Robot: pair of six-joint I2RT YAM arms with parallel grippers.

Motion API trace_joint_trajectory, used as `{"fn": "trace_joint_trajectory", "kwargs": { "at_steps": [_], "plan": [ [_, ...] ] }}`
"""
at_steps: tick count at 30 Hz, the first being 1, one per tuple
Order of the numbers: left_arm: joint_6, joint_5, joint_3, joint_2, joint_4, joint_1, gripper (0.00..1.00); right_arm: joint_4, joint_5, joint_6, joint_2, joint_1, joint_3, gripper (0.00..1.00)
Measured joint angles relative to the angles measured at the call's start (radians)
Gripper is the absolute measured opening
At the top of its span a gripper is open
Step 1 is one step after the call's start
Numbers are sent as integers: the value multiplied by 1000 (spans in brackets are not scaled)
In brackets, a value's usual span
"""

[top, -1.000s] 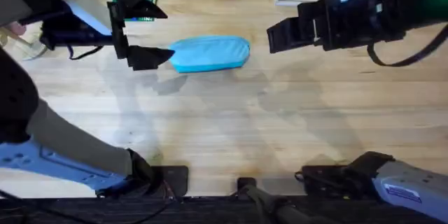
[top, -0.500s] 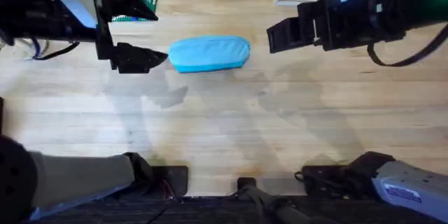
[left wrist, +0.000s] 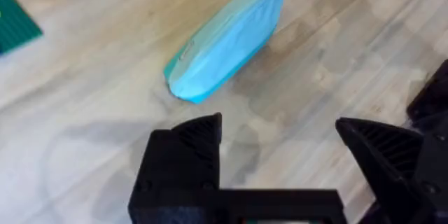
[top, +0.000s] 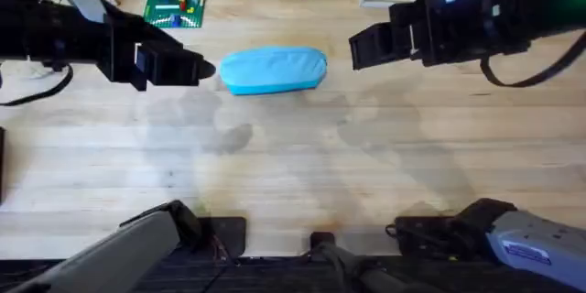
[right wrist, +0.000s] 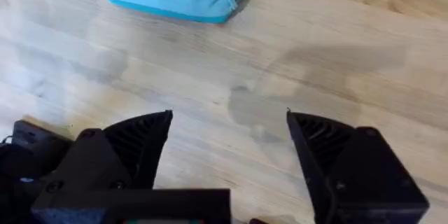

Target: Unzip the bag, pick up the pens from the table one at a time and place them inside, then zip the bag closed.

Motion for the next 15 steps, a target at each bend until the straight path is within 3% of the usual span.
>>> {"fn": "trace_joint_trajectory", "kwargs": {
  "at_steps": [10, 15],
  "plan": [
    [-325, -105, 0, -67, -32, 0, 995, 0, 0, 0, 0, 0, 0, 997],
    [-414, -143, 0, -67, -36, 0, 995, 0, 0, 0, 0, 0, 0, 997]
  ]
}}
